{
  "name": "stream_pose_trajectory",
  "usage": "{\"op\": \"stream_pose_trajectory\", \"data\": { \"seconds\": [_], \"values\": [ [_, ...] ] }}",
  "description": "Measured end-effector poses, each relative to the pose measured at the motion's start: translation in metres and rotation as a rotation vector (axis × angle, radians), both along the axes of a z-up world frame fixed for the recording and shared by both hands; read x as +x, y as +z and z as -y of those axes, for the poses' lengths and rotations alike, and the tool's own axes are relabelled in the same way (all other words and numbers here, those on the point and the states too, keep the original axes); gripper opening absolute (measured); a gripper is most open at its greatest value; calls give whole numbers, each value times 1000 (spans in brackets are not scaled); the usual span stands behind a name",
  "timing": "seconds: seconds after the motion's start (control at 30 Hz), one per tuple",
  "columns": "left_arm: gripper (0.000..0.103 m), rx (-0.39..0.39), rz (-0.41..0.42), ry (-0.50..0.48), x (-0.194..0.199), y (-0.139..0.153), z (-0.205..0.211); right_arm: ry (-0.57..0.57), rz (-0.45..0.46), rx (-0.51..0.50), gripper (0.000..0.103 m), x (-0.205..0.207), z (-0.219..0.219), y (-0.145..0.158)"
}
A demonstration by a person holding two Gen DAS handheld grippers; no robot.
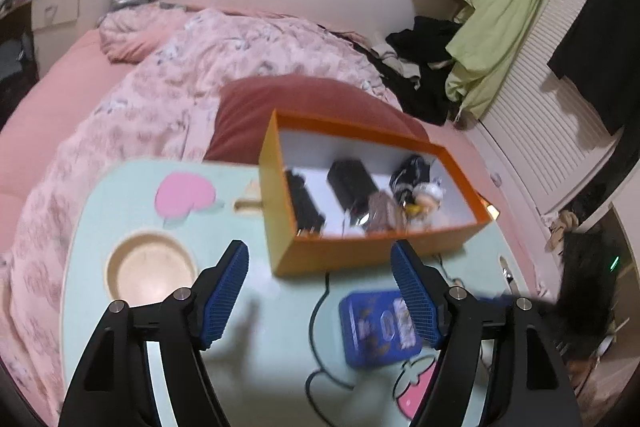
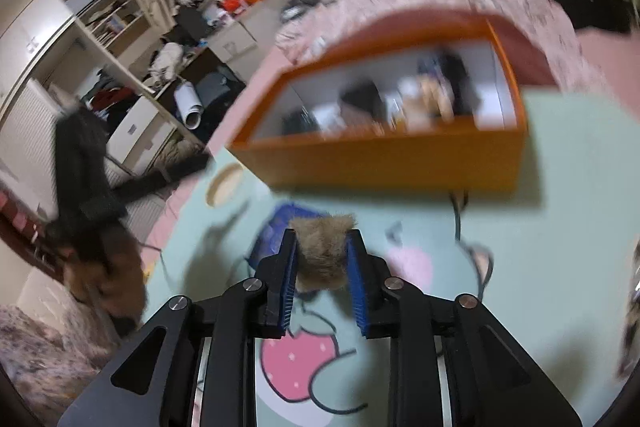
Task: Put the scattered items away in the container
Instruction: 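Grasp the beige fluffy pompom in the box with the right gripper, then set beige pompom on table with right gripper while left gripper grasps black pouch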
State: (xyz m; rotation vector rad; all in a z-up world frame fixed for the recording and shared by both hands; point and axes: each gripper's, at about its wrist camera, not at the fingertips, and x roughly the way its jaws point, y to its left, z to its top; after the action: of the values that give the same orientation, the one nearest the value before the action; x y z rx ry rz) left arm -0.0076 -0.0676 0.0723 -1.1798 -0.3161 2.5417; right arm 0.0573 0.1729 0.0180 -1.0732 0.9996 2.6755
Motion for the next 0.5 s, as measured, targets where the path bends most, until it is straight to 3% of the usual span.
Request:
{"op": "stream_pose_trajectory", "data": {
  "seconds": [0.07,0.1,0.2,0.27,0.37,0.5],
  "values": [
    [77,-5,35,-17,-12,6,-8,-66,18,-57,57,6,-5,-14],
    [77,-6,53,-31,-20,9,-14,-88,25,-76,61,11,-7,-19],
    [77,-30,83,-51,-36,13,-28,-143,24,-25,63,26,-8,-15],
    [77,-71,91,-61,-47,14,-41,-173,38,32,69,33,-8,-12],
    [77,-127,121,-80,-67,10,-63,-195,80,106,70,40,-10,-17],
    [76,-161,196,-92,-99,-3,-88,-198,79,95,70,42,-12,-23]
  ]
}}
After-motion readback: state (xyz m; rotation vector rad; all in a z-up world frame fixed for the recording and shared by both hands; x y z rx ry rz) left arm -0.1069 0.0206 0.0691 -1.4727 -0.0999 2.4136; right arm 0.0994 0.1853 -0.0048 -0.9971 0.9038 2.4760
